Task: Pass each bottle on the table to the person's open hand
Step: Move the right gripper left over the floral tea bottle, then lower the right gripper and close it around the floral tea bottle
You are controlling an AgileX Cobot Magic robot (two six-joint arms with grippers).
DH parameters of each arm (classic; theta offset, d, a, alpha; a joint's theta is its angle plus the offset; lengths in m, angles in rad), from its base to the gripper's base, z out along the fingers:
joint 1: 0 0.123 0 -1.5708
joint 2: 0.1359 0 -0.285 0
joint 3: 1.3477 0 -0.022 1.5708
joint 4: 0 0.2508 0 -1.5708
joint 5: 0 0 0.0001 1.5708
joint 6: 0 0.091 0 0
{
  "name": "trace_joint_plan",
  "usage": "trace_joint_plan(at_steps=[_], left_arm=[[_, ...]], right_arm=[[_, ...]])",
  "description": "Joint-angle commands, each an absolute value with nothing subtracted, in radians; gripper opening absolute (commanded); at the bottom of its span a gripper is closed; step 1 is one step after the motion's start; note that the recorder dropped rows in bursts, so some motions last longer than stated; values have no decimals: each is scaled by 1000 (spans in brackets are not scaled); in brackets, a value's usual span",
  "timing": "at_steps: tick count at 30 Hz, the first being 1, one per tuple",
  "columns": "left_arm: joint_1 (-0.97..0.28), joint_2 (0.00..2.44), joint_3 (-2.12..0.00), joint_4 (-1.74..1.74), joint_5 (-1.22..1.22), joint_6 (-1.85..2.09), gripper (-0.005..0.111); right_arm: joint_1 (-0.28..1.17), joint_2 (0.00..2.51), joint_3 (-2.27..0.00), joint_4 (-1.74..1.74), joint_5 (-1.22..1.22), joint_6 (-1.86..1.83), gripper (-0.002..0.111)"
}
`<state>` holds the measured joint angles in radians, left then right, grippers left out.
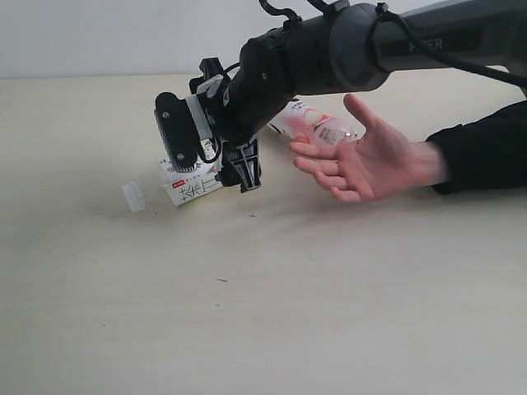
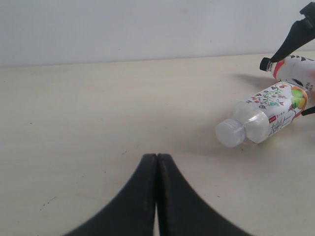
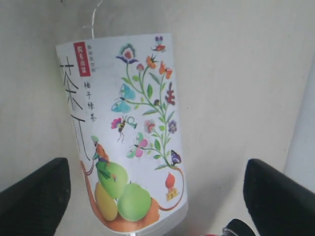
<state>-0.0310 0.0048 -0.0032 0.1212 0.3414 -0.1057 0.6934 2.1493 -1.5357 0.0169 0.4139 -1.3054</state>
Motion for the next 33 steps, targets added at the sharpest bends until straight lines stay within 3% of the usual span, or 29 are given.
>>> trace_joint_plan(at_steps=[1,33], left_arm=[[-28,0,0,126,334,-110,3],[-28,0,0,126,334,-110,3]], right_arm=[[697,2147,-1542,27,401,-1295,90],[697,2119,-1542,15,442,-1201,90]])
